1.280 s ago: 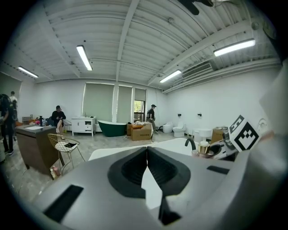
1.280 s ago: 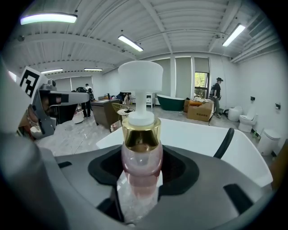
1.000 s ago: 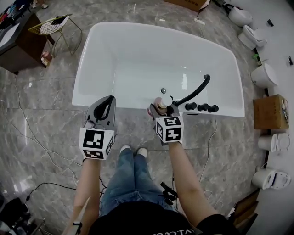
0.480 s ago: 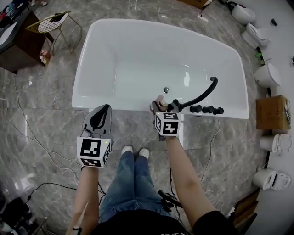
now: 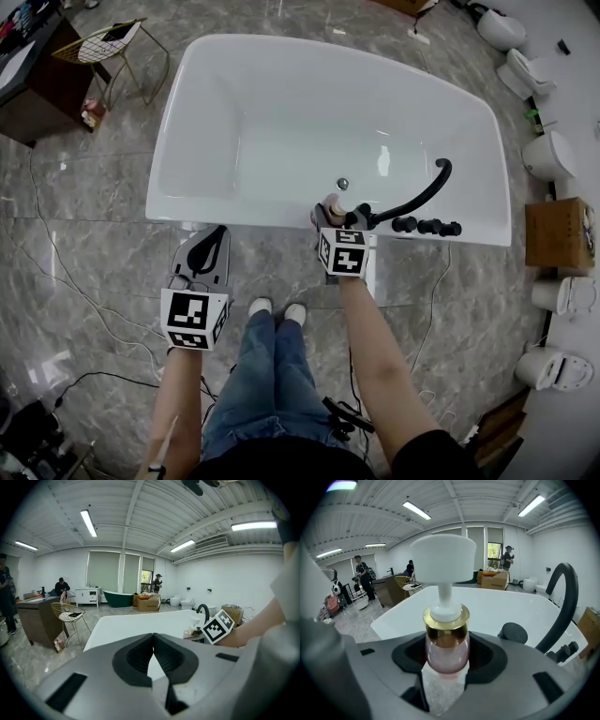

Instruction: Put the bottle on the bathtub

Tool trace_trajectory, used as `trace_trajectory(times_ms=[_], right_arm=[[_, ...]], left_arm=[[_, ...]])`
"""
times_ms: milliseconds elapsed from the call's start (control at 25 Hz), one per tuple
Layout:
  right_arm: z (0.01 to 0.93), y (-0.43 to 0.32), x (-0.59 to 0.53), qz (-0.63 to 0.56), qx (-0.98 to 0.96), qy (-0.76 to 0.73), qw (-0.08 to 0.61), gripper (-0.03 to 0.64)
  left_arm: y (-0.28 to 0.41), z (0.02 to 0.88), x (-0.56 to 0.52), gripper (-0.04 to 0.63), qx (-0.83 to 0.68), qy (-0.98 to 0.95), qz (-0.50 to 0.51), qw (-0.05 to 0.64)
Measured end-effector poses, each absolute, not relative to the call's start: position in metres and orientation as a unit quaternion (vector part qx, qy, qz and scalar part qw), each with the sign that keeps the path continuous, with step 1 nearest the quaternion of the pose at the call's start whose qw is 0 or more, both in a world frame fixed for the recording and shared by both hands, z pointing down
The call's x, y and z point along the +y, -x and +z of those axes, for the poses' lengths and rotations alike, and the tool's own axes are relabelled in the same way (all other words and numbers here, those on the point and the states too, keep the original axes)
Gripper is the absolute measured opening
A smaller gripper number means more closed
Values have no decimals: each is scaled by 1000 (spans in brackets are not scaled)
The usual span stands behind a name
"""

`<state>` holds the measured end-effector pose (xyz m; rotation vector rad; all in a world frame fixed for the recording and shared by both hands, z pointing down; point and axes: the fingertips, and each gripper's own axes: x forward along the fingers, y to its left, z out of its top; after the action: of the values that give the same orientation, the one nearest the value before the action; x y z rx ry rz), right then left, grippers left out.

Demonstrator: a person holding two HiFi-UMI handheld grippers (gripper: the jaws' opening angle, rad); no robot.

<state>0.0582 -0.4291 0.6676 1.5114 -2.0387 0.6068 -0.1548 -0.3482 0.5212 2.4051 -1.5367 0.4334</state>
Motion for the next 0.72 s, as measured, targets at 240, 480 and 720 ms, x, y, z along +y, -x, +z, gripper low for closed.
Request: trace_trajectory(times_ms=[240,480,720], right_arm=[[668,-59,-430,213,-762,-556,255,227],[673,-54,-428,225,-759,-556,254,235],[662,-57,-425,239,-743,-563,272,247]], left_arm=[[152,524,-346,12,-528,-826,151,128],[145,523,-343,12,-522,-830,150,129],[133,510,-338,12,-519,-833,146,123]])
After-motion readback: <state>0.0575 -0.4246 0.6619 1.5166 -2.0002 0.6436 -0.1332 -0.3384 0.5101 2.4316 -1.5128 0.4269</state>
